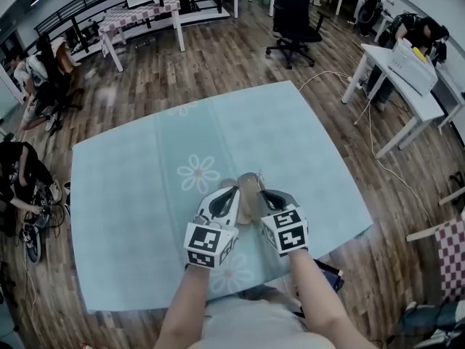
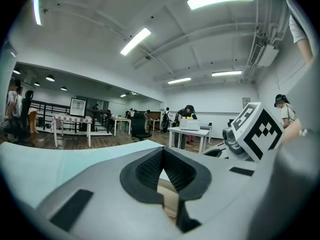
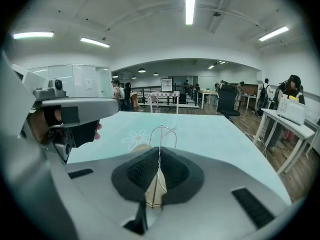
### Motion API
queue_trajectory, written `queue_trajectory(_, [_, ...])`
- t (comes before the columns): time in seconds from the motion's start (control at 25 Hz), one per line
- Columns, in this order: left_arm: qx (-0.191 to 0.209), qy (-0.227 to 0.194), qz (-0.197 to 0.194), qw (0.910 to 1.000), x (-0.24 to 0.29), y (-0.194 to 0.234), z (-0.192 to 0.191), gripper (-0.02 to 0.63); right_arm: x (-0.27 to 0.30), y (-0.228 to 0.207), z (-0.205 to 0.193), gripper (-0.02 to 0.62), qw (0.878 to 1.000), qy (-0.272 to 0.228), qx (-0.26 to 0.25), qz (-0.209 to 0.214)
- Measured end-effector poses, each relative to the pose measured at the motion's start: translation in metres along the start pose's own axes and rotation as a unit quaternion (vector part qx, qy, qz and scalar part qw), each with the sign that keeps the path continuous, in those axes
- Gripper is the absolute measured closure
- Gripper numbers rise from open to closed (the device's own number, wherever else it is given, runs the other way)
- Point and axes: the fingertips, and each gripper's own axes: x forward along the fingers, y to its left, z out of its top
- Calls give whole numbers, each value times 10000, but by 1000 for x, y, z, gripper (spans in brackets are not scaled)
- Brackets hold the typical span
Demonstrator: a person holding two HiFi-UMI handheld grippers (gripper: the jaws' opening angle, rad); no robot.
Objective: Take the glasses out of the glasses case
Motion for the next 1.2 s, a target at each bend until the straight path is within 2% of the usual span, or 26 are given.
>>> queue_trajectory(0.32, [237, -102, -29, 9997, -4, -14, 18, 598, -22, 1, 23, 583, 9987, -486, 11, 122])
queue_trajectory(0.6, [430, -356, 41, 9984, -11, -19, 41, 598, -45, 11, 49, 583, 9950, -975, -142, 189])
queue_trajectory(1.0, [604, -678, 28, 9959, -23, -31, 71, 598, -85, 25, 83, 583, 9809, -1902, -197, 355])
queue_trajectory(1.2, [863, -793, 50, 9931, -28, -36, 79, 598, -99, 31, 91, 583, 9760, -2124, -253, 402])
